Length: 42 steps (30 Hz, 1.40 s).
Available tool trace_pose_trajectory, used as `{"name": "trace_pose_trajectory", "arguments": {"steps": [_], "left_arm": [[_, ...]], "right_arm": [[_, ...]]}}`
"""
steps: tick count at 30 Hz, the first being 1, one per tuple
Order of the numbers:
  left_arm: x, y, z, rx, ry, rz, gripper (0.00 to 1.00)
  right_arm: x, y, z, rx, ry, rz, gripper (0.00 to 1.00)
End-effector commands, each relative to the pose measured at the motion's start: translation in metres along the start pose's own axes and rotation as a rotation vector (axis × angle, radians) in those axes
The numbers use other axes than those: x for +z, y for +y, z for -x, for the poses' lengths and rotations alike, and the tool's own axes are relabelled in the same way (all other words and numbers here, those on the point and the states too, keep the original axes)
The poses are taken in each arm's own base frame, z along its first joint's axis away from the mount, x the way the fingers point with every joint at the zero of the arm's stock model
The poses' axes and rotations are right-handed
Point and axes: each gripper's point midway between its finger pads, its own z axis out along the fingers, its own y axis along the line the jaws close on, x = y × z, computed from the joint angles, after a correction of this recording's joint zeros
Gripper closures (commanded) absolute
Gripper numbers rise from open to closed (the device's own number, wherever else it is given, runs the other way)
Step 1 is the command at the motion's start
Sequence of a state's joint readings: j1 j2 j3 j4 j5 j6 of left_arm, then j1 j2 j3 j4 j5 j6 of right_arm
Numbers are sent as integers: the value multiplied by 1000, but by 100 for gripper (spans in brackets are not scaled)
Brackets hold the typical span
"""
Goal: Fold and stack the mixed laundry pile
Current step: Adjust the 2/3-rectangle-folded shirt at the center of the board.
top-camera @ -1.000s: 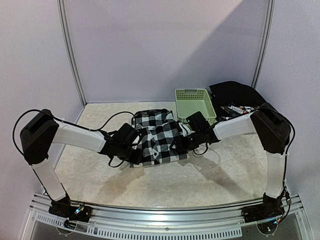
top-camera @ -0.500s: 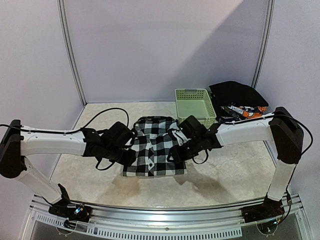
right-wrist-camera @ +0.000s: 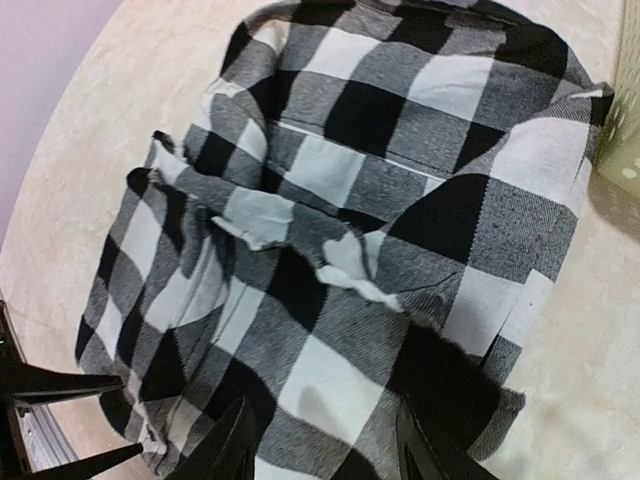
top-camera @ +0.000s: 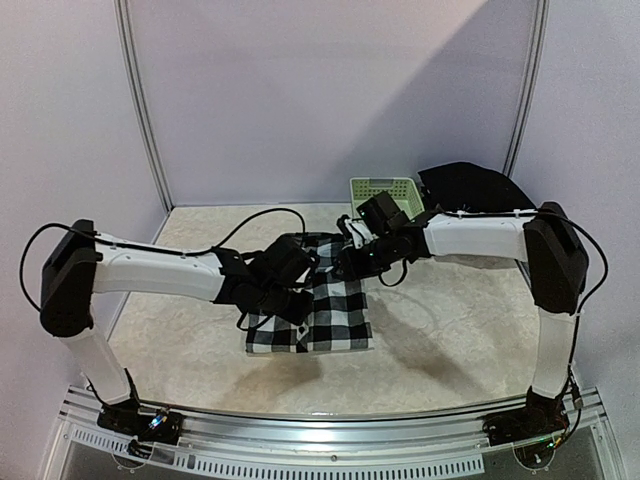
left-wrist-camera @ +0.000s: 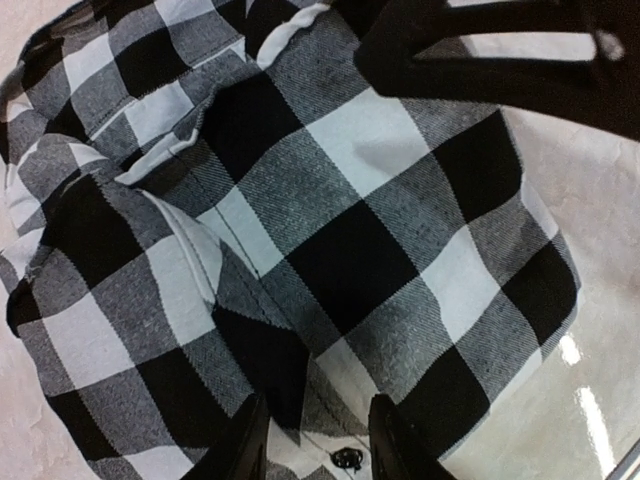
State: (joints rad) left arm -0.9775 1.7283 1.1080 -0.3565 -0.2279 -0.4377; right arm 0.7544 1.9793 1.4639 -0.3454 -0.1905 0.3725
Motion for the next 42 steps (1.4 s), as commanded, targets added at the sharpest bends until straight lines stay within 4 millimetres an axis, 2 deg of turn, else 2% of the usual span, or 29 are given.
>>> {"name": "trace_pose_trajectory", "arguments": {"steps": [1, 8, 15, 19, 23, 28, 30, 35, 39, 42], "left_arm": [[16, -11, 10, 39, -23, 10, 65], [35, -6, -6, 45, 21, 40, 66], [43, -7, -29, 32, 52, 8, 67], [42, -8, -31, 31, 57, 2, 67], [22, -15, -11, 52, 12, -10, 66], [-8, -14, 9, 87, -43, 12, 63], [-21, -10, 14, 92, -66, 28, 61], [-43, 4, 6, 107, -73, 60, 56], [-59, 14, -3, 178, -74, 141, 51], [-71, 14, -5, 298, -128, 228, 46]], "right_arm": [[26, -31, -11, 25, 79, -30, 51], [50, -48, -11, 32, 97, -7, 52], [70, -58, -15, 20, 119, 4, 52], [71, -57, -12, 20, 126, 1, 52], [55, -49, 6, 9, 91, 8, 52], [20, -30, 33, -12, 15, 25, 51], [10, -22, 35, -24, -1, 29, 51], [-12, 5, 35, -59, -36, 70, 50], [-15, 20, 29, -71, -33, 101, 50], [-16, 22, 24, -71, -33, 98, 50]]}}
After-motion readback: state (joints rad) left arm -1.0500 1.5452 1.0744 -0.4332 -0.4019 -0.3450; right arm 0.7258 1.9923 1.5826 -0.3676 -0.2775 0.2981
